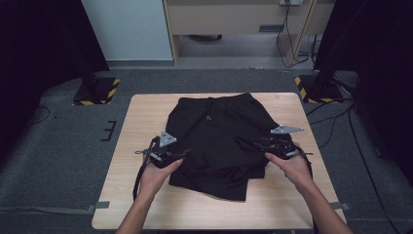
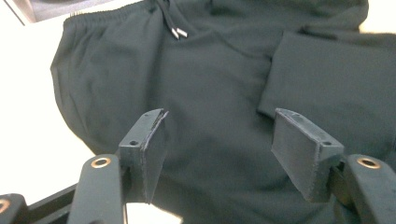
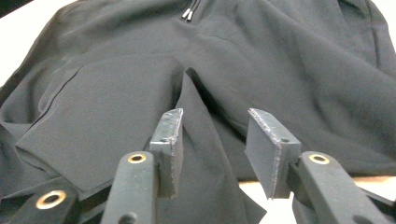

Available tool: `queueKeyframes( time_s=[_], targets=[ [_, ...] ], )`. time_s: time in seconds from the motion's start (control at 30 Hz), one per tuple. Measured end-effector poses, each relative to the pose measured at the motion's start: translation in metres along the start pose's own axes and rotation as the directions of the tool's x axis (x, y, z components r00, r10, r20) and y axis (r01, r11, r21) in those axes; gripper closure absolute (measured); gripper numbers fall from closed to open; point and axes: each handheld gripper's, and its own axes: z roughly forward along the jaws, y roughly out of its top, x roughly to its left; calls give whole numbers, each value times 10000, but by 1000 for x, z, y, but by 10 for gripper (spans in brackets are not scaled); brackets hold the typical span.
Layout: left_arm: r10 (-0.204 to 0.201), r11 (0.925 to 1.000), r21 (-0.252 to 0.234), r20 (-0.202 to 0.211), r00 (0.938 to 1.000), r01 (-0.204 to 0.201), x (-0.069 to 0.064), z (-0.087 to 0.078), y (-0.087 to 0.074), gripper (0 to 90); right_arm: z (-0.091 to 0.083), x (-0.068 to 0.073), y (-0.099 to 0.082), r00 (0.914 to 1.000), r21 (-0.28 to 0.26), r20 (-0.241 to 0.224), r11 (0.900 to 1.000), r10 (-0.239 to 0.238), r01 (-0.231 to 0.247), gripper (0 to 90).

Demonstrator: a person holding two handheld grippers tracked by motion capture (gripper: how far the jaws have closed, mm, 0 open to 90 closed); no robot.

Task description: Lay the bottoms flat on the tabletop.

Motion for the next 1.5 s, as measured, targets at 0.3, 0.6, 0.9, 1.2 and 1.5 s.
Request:
queueKeyframes(
  time_s=[0.3,0.6,0.9,1.2,1.5],
  targets=[
    [-390,9992,35,-423,9983,392,-4,9,-32,303,18,2,-11,9999,278,141,9996,51,-55,488],
    [-624,9974,335,-588,9963,644,0,24,-48,292,34,6,-17,9999,731,124,9973,-16,7,565],
    [-688,9935,859,-665,9954,744,6,37,-51,511,35,13,-19,9988,787,-376,9963,-311,340,896],
    [-593,9895,1280,-653,9961,673,20,40,-49,875,31,17,-22,9984,746,-453,9965,-336,369,897],
    [-507,9888,1339,-1097,9927,653,51,45,-47,884,28,23,-31,9988,833,-434,9962,-225,261,899]
  ],
)
